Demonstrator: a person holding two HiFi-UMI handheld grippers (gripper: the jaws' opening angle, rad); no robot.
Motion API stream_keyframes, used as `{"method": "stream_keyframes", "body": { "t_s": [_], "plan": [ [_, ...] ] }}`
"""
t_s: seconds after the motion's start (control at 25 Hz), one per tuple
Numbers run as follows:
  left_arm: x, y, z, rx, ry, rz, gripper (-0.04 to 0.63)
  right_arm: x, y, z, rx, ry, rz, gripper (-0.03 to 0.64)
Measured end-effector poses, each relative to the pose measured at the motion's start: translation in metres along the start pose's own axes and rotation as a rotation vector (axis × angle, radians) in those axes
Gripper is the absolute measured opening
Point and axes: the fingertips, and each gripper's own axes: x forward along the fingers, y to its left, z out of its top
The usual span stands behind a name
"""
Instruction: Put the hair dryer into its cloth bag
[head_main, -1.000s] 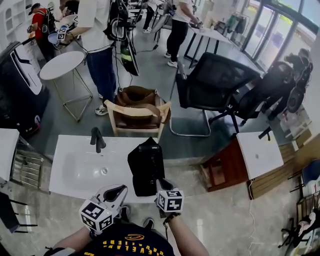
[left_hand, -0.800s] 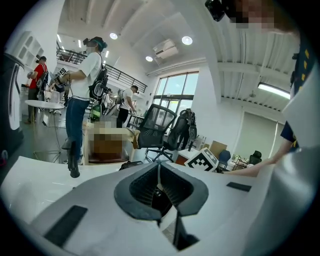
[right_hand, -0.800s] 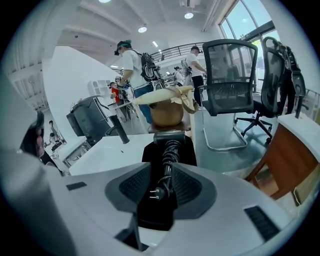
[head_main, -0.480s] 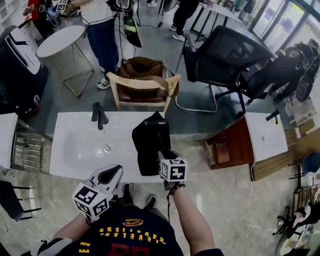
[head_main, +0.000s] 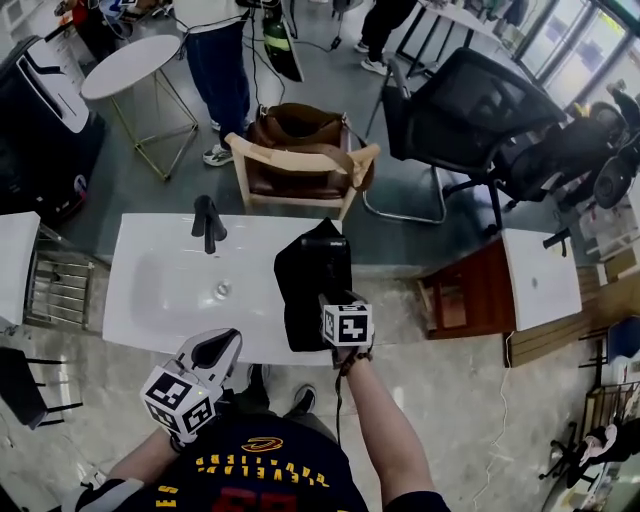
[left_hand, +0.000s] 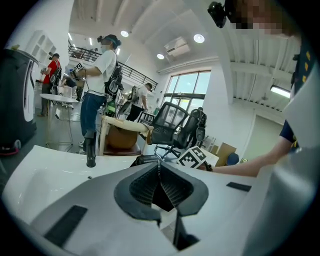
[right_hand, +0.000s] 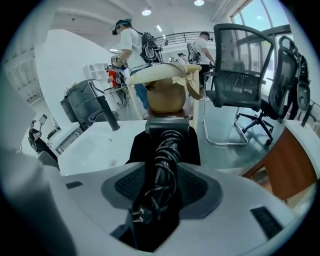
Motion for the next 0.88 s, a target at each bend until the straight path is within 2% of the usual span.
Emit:
{"method": "stream_keyframes", "body": {
  "t_s": [0.16, 0.36, 0.64, 0.88],
  "plan": [
    [-0.015, 0.016, -0.004, -0.022, -0.004, 0.052, 0.015, 0.022, -0.002, -0.005, -0.011, 0.081, -0.011, 0.22],
    [-0.031, 0.032, -0.001, -0.034, -0.028, 0.112, 0.015, 0.045, -0.01, -0.009, -0.039, 0.164, -0.041, 0.224],
    [-0.041, 0.038, 0.003, -0.027, -0.045, 0.142, 0.015, 0.053, -0.007, -0.008, -0.019, 0.137, -0.024, 0.224],
    [-0.032, 0.028, 0.004, -0.003, -0.04, 0.104, 0.015, 0.042, -0.008, -0.007, 0.025, 0.129, -0.044, 0.224]
  ]
}}
